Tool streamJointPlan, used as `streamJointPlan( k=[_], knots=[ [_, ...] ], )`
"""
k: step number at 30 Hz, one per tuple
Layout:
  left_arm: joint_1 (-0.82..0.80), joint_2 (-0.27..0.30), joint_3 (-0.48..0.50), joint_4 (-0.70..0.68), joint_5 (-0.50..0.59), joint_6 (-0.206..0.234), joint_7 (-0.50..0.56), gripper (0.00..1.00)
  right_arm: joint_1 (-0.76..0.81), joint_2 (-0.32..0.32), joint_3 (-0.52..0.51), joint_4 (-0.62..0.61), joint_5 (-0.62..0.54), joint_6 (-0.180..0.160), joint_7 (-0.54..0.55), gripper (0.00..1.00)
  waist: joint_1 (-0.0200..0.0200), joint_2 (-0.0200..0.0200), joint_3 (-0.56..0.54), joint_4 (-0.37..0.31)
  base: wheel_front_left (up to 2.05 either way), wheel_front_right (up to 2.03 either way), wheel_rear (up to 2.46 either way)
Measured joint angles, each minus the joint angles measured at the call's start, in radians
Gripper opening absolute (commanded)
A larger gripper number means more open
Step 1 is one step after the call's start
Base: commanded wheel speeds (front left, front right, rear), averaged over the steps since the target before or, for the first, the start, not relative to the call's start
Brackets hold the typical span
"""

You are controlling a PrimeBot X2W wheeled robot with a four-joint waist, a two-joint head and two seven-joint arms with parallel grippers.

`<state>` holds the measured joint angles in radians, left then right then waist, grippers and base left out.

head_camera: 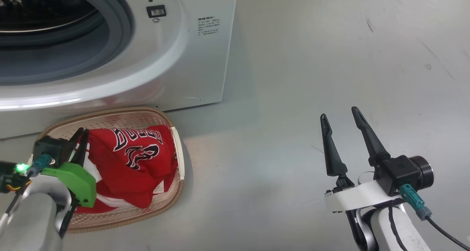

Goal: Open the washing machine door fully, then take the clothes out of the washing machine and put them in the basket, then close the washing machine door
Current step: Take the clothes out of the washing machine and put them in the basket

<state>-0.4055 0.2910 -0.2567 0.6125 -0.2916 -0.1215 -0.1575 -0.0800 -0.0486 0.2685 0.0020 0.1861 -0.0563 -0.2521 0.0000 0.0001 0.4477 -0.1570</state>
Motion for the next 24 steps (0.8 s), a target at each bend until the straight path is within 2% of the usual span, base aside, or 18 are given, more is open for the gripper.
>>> streamJointPlan(
  k=[9, 13, 19, 24],
  knots=[
    [-0.099, 0.020, 0.030, 0.152, -0.026, -0.003, 0.026, 0.00, -0.014, 0.001, 0.002, -0.031, -0.048, -0.018, 0.000, 1.00, 0.0000, 0.0000, 0.111, -0.016, 0.00, 0.00, 0.00],
    [-0.140, 0.013, 0.050, 0.191, -0.058, -0.003, 0.024, 0.00, -0.016, 0.001, -0.005, -0.051, -0.067, -0.027, 0.000, 1.00, 0.0000, 0.0000, 0.155, -0.018, 0.00, 0.00, 0.00],
    [-0.210, 0.006, 0.034, 0.241, -0.054, -0.003, 0.023, 0.00, -0.020, 0.002, -0.015, -0.063, -0.086, -0.035, 0.000, 1.00, 0.0000, 0.0000, 0.204, -0.012, 0.00, 0.00, 0.00],
    [-0.219, -0.001, 0.061, 0.324, -0.061, -0.003, 0.014, 0.00, -0.037, 0.002, -0.014, -0.066, -0.102, -0.040, 0.000, 1.00, 0.0000, 0.0000, 0.233, 0.005, 0.00, 0.00, 0.00]
  ],
)
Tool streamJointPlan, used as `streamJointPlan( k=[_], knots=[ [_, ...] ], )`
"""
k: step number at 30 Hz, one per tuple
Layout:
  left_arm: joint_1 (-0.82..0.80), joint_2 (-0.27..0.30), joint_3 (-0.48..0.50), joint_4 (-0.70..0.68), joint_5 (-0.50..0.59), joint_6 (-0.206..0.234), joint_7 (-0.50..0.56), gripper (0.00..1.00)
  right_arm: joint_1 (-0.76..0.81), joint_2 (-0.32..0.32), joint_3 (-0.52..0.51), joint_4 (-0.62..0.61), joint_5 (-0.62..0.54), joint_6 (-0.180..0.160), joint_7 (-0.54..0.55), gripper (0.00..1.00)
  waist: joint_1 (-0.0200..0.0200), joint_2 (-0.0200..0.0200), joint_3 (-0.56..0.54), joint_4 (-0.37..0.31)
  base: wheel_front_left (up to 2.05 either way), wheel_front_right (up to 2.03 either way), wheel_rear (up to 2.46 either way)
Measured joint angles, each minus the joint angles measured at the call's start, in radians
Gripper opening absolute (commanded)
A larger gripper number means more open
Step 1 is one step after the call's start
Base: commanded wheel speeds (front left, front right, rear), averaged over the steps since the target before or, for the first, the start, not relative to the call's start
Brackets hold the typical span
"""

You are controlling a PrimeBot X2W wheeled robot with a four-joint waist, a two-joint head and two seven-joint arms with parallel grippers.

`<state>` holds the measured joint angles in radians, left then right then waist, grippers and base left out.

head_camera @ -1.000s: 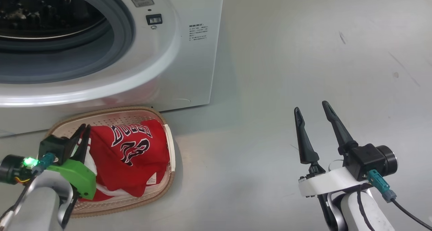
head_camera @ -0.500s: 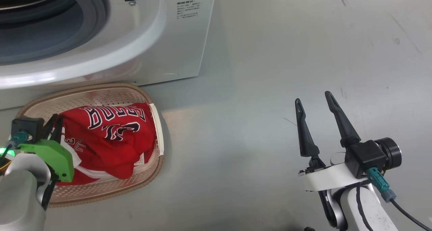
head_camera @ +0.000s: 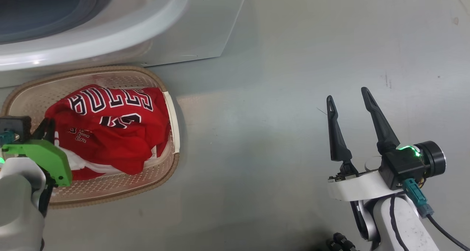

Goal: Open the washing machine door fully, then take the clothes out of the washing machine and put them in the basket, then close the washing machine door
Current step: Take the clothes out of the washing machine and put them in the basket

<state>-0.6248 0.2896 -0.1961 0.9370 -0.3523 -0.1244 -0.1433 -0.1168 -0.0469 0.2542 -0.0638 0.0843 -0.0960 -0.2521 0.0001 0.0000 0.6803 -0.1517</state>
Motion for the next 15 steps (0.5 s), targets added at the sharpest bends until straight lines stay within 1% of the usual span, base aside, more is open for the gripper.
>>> streamJointPlan(
  k=[7, 15],
  knots=[
    [0.000, -0.001, -0.014, 0.117, 0.001, 0.000, 0.039, 0.00, 0.000, 0.000, 0.000, 0.000, -0.013, -0.004, 0.000, 1.00, 0.0000, 0.0000, 0.009, 0.018, 0.00, 0.00, 0.00],
    [-0.003, -0.046, -0.032, 0.174, -0.001, 0.000, 0.069, 0.00, 0.000, 0.000, 0.000, 0.000, -0.025, -0.005, 0.000, 1.00, 0.0000, 0.0000, 0.011, 0.030, 0.00, 0.00, 0.00]
  ],
)
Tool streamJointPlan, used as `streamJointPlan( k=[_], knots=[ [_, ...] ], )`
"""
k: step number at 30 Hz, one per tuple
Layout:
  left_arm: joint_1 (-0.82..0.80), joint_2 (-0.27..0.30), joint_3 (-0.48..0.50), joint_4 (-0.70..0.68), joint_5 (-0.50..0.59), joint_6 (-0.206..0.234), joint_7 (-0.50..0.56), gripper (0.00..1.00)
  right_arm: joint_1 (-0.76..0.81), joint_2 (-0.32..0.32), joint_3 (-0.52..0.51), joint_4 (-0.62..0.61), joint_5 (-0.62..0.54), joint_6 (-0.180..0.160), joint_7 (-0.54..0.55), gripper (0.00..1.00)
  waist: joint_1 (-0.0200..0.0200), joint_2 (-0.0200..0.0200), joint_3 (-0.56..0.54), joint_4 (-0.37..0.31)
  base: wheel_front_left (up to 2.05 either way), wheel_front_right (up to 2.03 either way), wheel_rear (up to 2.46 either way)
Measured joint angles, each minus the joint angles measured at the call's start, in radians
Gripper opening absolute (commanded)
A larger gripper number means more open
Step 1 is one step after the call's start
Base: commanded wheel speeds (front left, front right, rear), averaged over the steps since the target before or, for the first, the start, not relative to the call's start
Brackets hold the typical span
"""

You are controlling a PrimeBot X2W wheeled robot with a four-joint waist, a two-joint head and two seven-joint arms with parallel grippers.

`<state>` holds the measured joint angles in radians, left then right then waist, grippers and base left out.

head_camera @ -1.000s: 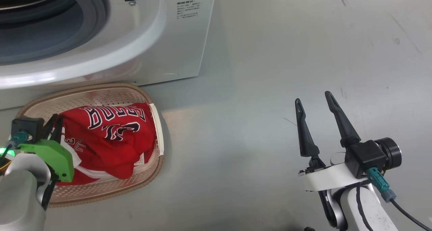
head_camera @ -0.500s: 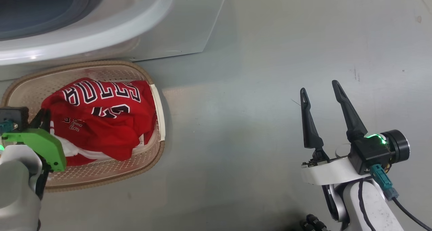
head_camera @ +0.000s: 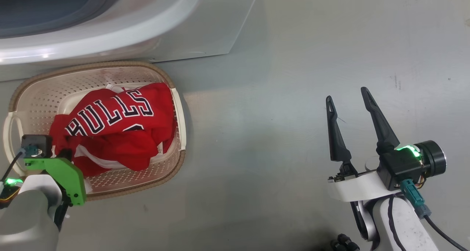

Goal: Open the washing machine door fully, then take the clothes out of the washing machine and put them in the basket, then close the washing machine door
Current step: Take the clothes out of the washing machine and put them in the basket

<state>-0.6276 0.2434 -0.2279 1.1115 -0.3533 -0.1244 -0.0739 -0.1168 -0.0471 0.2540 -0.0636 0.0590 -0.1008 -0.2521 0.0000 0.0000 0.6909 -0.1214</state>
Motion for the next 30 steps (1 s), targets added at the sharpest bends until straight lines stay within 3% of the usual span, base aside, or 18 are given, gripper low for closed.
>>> streamJointPlan(
  k=[1, 2, 3, 19, 30],
  knots=[
    [-0.003, -0.002, 0.000, 0.005, -0.002, 0.000, 0.002, 0.00, 0.000, 0.000, 0.000, 0.000, 0.000, 0.000, 0.000, 1.00, 0.0000, 0.0000, 0.000, 0.002, 0.00, 0.00, 0.00],
    [-0.007, -0.004, -0.001, 0.010, -0.004, 0.000, 0.002, 0.30, 0.000, 0.000, 0.000, 0.000, 0.000, 0.000, 0.000, 1.00, 0.0000, 0.0000, 0.001, 0.003, 0.00, 0.00, 0.00],
    [-0.013, -0.004, 0.000, 0.012, -0.007, 0.000, 0.002, 1.00, 0.000, 0.000, 0.000, 0.000, 0.000, 0.000, 0.000, 1.00, 0.0000, 0.0000, 0.001, 0.005, 0.00, 0.00, 0.00],
    [-0.060, -0.004, -0.011, 0.039, -0.007, 0.000, -0.105, 1.00, -0.032, 0.000, 0.014, 0.015, 0.027, -0.004, 0.000, 1.00, 0.0000, 0.0000, -0.050, 0.017, 0.00, 0.00, 0.00],
    [-0.058, -0.025, -0.094, -0.024, 0.007, 0.000, -0.166, 1.00, -0.058, -0.002, 0.021, 0.060, 0.080, -0.007, 0.000, 1.00, 0.0000, 0.0000, -0.152, 0.036, 0.00, 0.00, 0.00]
  ],
)
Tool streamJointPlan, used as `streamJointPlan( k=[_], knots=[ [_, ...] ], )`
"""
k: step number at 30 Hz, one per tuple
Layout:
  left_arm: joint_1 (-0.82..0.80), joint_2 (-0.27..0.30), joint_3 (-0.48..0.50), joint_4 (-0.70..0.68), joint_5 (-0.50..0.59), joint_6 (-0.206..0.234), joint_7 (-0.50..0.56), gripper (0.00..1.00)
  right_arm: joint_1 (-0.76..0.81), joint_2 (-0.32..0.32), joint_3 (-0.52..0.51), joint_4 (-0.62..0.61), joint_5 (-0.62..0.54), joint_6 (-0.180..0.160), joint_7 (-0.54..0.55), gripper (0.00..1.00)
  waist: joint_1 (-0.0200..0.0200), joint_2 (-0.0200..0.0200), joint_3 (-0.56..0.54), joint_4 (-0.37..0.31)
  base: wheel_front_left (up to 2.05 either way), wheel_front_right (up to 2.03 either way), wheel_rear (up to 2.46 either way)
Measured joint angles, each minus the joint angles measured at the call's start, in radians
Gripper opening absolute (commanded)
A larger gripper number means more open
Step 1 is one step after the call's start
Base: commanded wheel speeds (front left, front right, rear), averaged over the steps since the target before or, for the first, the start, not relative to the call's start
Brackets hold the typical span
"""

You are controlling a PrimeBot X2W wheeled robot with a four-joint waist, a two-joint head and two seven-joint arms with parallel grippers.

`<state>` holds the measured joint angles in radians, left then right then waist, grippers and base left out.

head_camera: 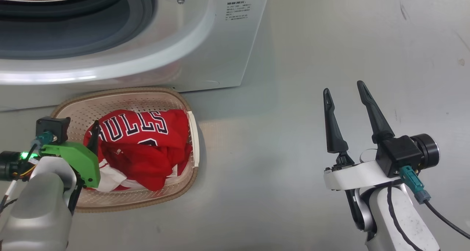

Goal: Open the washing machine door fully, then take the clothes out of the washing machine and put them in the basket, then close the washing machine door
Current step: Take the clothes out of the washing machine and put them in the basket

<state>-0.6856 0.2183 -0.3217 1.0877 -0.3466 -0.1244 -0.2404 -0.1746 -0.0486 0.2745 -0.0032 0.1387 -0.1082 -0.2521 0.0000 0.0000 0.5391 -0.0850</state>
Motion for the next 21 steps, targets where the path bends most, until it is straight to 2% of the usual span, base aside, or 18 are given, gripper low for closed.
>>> streamJointPlan(
  k=[10, 21],
  knots=[
    [0.053, -0.029, -0.039, -0.070, -0.002, -0.001, -0.009, 1.00, 0.001, 0.000, -0.020, 0.046, 0.030, 0.010, 0.000, 1.00, 0.0000, 0.0000, -0.123, 0.040, 0.00, 0.00, 0.00],
    [0.146, -0.045, 0.046, -0.265, -0.050, -0.001, -0.009, 1.00, 0.065, 0.000, -0.065, 0.085, 0.051, 0.033, 0.000, 1.00, 0.0000, 0.0000, -0.268, 0.097, 0.00, 0.00, 0.00]
  ],
)
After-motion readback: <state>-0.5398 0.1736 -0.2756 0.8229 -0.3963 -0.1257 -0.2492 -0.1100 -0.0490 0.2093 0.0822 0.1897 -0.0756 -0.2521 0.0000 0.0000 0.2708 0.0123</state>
